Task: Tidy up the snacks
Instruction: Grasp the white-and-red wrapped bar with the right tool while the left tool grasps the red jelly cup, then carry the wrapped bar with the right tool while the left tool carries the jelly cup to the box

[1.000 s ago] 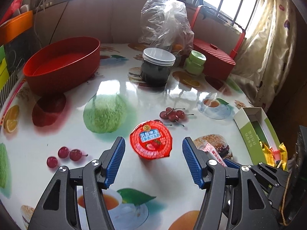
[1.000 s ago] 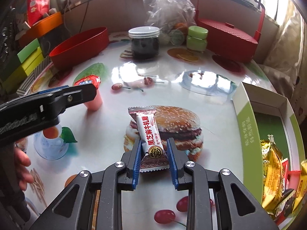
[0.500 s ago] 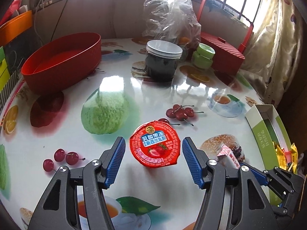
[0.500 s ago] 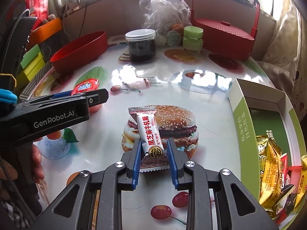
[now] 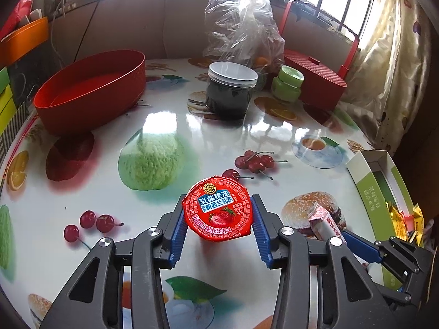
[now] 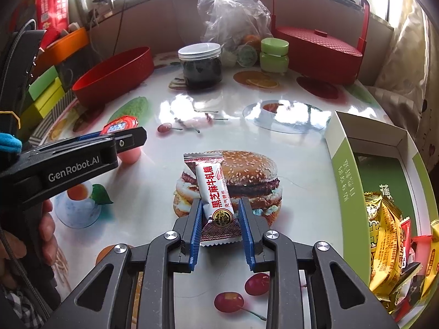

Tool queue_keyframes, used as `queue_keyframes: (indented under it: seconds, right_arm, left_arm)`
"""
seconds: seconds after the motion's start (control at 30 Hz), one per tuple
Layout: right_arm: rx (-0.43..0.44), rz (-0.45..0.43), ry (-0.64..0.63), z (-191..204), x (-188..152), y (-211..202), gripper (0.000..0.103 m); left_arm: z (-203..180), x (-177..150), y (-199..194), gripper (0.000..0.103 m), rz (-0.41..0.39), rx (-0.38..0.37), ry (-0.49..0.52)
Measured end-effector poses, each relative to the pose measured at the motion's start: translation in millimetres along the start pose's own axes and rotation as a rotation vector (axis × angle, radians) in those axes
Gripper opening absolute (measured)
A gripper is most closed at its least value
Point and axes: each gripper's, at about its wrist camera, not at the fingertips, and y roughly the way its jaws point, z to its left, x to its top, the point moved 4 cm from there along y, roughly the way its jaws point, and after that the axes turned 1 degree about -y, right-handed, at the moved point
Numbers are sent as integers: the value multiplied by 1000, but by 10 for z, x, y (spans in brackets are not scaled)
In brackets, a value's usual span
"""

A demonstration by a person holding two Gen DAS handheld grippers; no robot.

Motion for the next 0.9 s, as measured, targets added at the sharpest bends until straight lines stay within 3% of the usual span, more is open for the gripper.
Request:
queue_keyframes:
  seconds: [0.33,0.9]
  right_arm:
    - [-6,-37,3,-36,-17,-219,25]
    - [-61,-110,80,-421,-188,-768,25]
  left_arm:
    - [-136,-46,-269,45,-35,-25,25]
    - [-705,-126,-647,45,-78,-120,110]
